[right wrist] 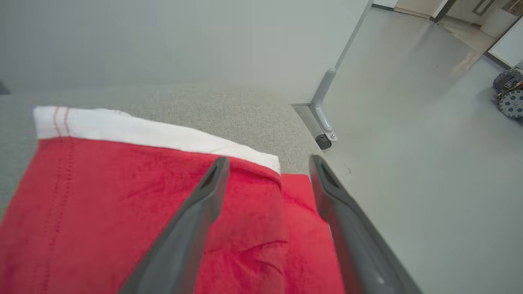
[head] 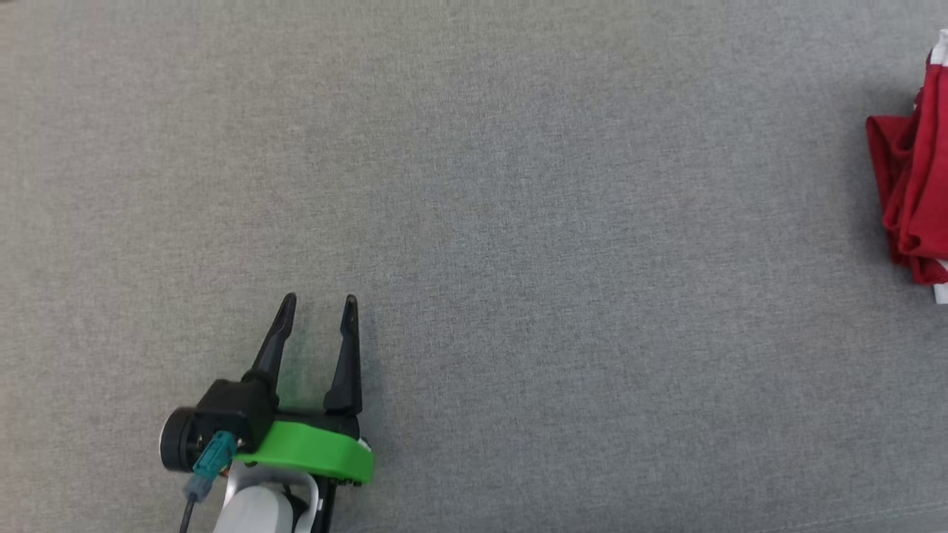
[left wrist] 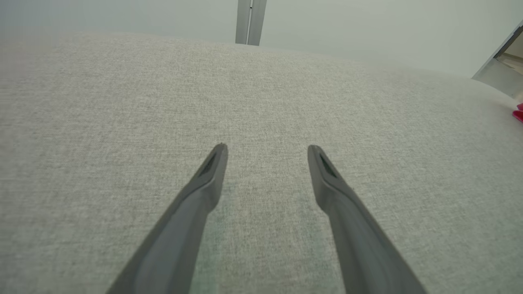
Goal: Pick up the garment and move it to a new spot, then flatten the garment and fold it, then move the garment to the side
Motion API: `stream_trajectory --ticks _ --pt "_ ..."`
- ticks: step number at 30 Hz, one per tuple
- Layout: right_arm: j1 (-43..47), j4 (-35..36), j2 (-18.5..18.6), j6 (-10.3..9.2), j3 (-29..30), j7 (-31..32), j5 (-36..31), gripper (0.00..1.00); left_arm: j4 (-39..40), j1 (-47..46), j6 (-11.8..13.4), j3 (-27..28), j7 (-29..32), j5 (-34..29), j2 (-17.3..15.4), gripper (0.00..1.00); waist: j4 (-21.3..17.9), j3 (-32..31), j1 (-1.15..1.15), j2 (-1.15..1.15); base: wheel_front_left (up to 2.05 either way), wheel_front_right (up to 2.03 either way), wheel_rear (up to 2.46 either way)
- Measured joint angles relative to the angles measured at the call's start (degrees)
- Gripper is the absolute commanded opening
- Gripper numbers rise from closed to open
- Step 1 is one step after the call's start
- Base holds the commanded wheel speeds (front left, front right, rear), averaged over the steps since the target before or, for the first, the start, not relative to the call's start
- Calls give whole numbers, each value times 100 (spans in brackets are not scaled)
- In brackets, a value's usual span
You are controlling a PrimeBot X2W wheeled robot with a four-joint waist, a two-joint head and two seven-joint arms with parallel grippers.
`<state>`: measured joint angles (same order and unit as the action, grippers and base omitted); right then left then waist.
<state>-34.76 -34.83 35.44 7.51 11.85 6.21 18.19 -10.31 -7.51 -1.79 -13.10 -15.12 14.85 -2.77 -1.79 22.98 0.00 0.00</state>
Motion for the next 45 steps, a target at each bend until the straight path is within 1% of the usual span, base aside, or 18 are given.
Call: stream_trajectory --ticks 1,3,5,6,9,11,13,15,17,19,21,25,29,30,37,45 --pt "48 109 -109 0 38 -266 -107 100 -2 53 34 24 0 62 0 100 8 -54 0 0 0 0 0" --pt "183 442 -411 -1 62 -638 -98 100 8 201 42 97 0 311 1 100 20 -178 0 0 0 0 0" --pt "430 944 -767 1 -59 -1044 -151 100 45 393 63 264 0 318 0 100 12 -323 0 0 0 0 0" --pt "542 1127 -901 1 -108 -1150 -164 100 63 457 80 336 -1 316 -2 100 3 -382 0 0 0 0 0" --pt "1217 1774 -1311 1 -422 -1622 -347 100 176 636 68 527 0 293 0 100 -35 -623 0 0 0 0 0" --pt "1641 2054 -1545 1 -620 -1811 -497 100 189 746 79 649 0 293 -2 100 -53 -777 0 0 0 0 0" --pt "2068 2282 -1842 1 -902 -1982 -480 100 205 842 90 772 0 283 -1 100 -66 -949 0 0 0 0 0" --pt "2424 2384 -1947 2 -1271 -2075 -622 100 214 908 104 853 0 247 -4 100 -74 -1102 0 0 0 0 0" --pt "2754 2360 -2168 1 -1350 -2104 -621 100 187 999 96 911 0 220 -4 100 -77 -1262 0 0 0 0 0" --pt "3117 2480 -2315 4 -1582 -2116 -524 100 111 1090 35 933 0 187 1 100 -67 -1436 0 0 0 0 0" --pt "3329 2568 -2404 2 -1618 -2120 -575 100 80 1111 18 962 -1 166 -2 100 -47 -1579 0 0 0 0 0" --pt "3691 2655 -2610 2 -1508 -2120 -604 100 44 1116 -42 956 0 167 -2 100 32 -1787 0 0 0 0 0" --pt "3774 2787 -2738 1 -1423 -2120 -715 100 7 1105 -66 962 0 169 -2 100 137 -1854 0 0 0 0 0" --pt "3784 2765 -2755 1 -1415 -2118 -736 0 -19 1110 -66 962 0 172 -1 0 144 -1859 0 0 0 0 0" --pt "3832 2473 -2837 1 -1458 -2084 -648 0 -323 1175 -67 933 43 313 23 0 147 -1868 0 0 0 0 0" --pt "3806 2429 -2841 1 -1435 -1909 291 0 -333 1156 -97 1000 250 1124 22 0 149 -1895 0 0 0 0 0"
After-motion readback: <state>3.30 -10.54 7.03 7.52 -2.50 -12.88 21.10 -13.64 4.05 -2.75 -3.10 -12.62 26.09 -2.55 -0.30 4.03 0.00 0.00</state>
